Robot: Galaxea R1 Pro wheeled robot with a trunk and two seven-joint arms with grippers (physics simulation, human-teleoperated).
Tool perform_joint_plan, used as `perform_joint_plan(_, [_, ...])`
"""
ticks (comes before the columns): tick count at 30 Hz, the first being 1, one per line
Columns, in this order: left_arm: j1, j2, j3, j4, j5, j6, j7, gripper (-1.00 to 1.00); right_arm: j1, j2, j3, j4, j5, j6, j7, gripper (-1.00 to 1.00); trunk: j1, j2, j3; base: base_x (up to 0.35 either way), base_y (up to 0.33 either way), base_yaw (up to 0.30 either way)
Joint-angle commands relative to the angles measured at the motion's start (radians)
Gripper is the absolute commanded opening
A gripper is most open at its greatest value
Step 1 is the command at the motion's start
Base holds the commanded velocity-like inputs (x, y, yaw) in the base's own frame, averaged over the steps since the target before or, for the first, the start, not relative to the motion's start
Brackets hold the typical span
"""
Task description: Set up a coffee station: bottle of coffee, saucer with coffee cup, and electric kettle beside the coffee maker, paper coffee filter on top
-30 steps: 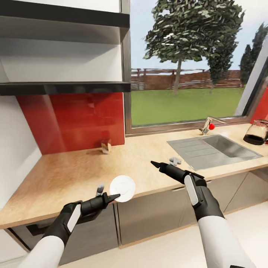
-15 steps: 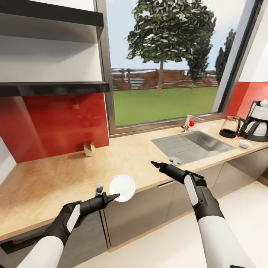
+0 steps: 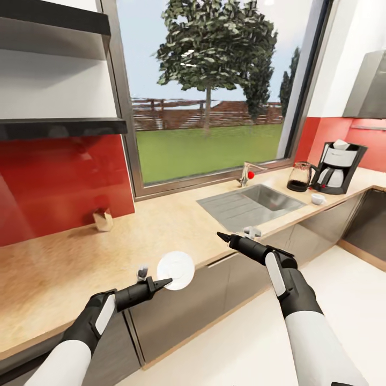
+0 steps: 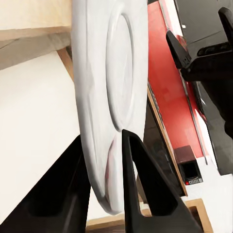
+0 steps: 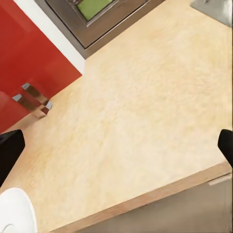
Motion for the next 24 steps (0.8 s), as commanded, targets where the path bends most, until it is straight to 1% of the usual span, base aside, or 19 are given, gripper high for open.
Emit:
perform_joint_plan(1, [-0.001, -0.001, 0.004, -0.001, -0.002, 0.005, -0.001, -1.00, -0.001, 0.001, -0.004, 0.000, -0.004, 0.008, 0.002, 1.00, 0.001, -0.002, -0.002, 0.000, 0.000, -0.274])
perform_joint_plan(24, [-0.001, -0.001, 0.004, -0.001, -0.002, 0.005, 0.000, -1.00, -0.001, 0.001, -0.004, 0.000, -0.004, 0.008, 0.002, 1.00, 0.001, -0.002, -0.002, 0.000, 0.000, -0.274])
